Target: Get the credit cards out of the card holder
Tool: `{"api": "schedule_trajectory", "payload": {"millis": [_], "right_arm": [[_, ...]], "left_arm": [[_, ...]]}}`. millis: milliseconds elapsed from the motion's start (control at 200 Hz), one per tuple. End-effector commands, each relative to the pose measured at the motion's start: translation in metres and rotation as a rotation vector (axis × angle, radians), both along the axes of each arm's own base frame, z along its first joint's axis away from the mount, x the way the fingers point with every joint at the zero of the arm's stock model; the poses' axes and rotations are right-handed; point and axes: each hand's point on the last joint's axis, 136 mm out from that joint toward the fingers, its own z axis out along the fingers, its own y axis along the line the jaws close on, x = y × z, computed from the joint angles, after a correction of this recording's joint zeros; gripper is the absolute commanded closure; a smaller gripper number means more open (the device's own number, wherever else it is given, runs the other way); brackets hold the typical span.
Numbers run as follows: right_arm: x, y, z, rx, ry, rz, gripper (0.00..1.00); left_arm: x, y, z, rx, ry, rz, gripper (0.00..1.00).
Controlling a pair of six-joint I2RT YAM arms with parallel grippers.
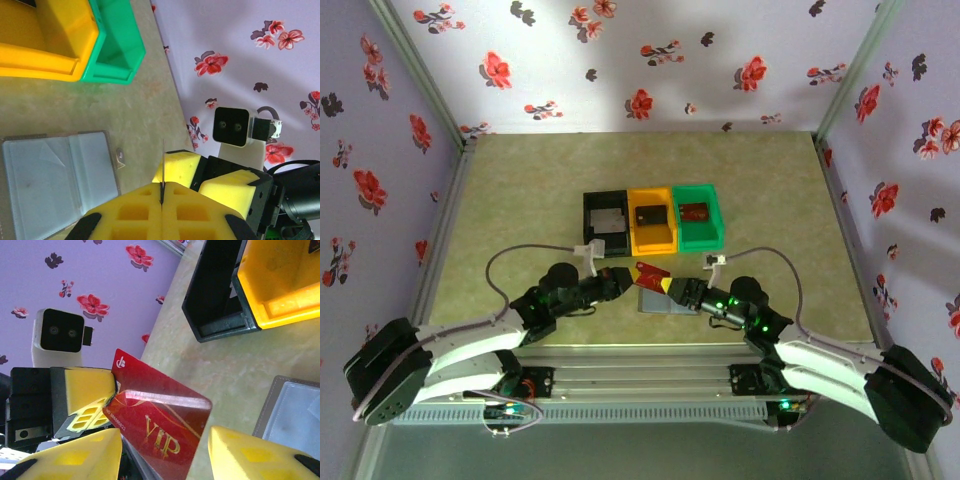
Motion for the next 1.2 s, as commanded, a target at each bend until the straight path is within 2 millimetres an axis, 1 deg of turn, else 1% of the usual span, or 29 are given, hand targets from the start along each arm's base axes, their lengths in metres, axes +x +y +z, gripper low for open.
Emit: {"api": "schedule_trajectory", "payload": {"millis": [0, 100, 260, 390, 580, 805, 945, 1020, 1095, 1175, 1200], "right_arm": [[0.002, 0.004, 0.023, 0.043, -0.077, 0.017, 0.52], [0.001, 0.005, 0.025, 0.047, -0.080, 0.027, 0.53], [-0.001, 0.006, 0.028, 0.056, -0.089, 0.038, 0.58], [-0.003, 0.007, 0.033, 0.071, -0.106, 0.053, 0.66], [-0.005, 0.008, 0.037, 0.079, -0.117, 0.063, 0.70], [-0.006, 0.009, 0.036, 0.073, -0.121, 0.072, 0.80], [-0.007, 0.009, 0.035, 0.067, -0.125, 0.075, 0.89], [-0.007, 0.009, 0.034, 0.064, -0.127, 0.074, 0.95], [-0.007, 0.008, 0.033, 0.059, -0.127, 0.074, 1.00], [-0.006, 0.008, 0.030, 0.048, -0.122, 0.071, 1.00], [-0.006, 0.007, 0.030, 0.046, -0.124, 0.068, 1.00]], "left_arm": [[0.001, -0.002, 0.007, -0.038, -0.017, 0.010, 1.00], [0.001, -0.003, 0.007, -0.045, -0.014, 0.009, 1.00], [0.000, -0.004, 0.007, -0.046, -0.013, 0.006, 1.00], [-0.002, -0.004, 0.006, -0.047, -0.010, 0.004, 1.00], [-0.002, -0.004, 0.004, -0.043, -0.006, 0.004, 1.00], [-0.002, -0.005, 0.002, -0.040, -0.001, 0.003, 1.00], [-0.002, -0.005, 0.002, -0.041, -0.002, 0.003, 1.00], [-0.002, -0.005, 0.003, -0.041, -0.007, 0.004, 0.94], [-0.001, -0.005, 0.003, -0.041, -0.008, 0.004, 0.85], [-0.001, -0.005, 0.004, -0.041, -0.013, 0.003, 0.76], [-0.001, -0.005, 0.006, -0.042, -0.015, 0.004, 0.74]]}}
